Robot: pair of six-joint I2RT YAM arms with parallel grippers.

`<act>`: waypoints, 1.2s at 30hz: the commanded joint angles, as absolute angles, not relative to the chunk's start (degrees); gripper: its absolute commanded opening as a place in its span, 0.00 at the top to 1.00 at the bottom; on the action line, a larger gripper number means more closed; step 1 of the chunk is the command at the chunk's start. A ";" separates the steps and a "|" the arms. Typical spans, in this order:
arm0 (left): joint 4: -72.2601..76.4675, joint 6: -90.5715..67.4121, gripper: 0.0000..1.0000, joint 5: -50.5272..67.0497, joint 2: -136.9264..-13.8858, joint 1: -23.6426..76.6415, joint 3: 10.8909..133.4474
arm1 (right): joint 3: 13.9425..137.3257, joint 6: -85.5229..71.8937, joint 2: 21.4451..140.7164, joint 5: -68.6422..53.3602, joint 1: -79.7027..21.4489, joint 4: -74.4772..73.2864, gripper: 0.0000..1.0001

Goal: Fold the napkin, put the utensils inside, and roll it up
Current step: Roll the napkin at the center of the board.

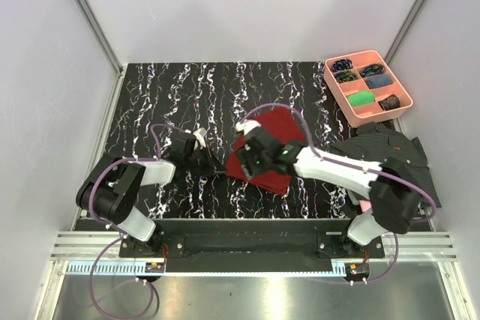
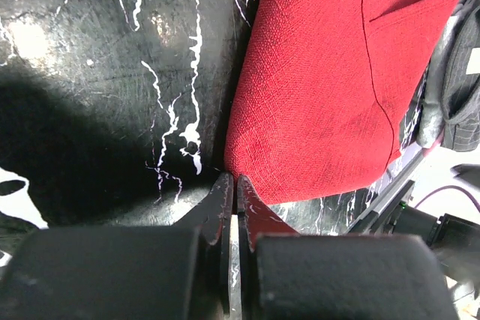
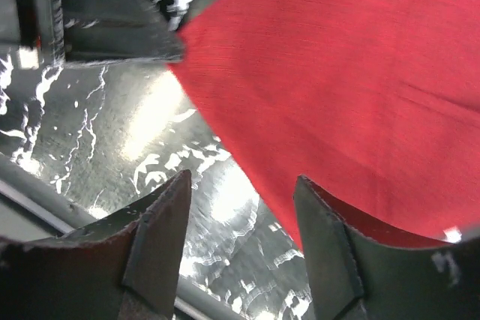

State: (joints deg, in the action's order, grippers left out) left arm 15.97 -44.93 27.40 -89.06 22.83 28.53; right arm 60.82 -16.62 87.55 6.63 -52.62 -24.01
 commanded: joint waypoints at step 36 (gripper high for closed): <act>8.61 -44.39 1.00 28.47 -85.08 22.94 36.12 | 58.89 -7.91 107.49 36.83 -68.03 -12.92 0.60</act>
State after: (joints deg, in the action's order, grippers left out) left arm 7.16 -45.06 27.38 -86.46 22.83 33.43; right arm 60.38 -8.71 106.06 35.81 -67.48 -12.27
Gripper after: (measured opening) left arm 0.012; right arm 0.490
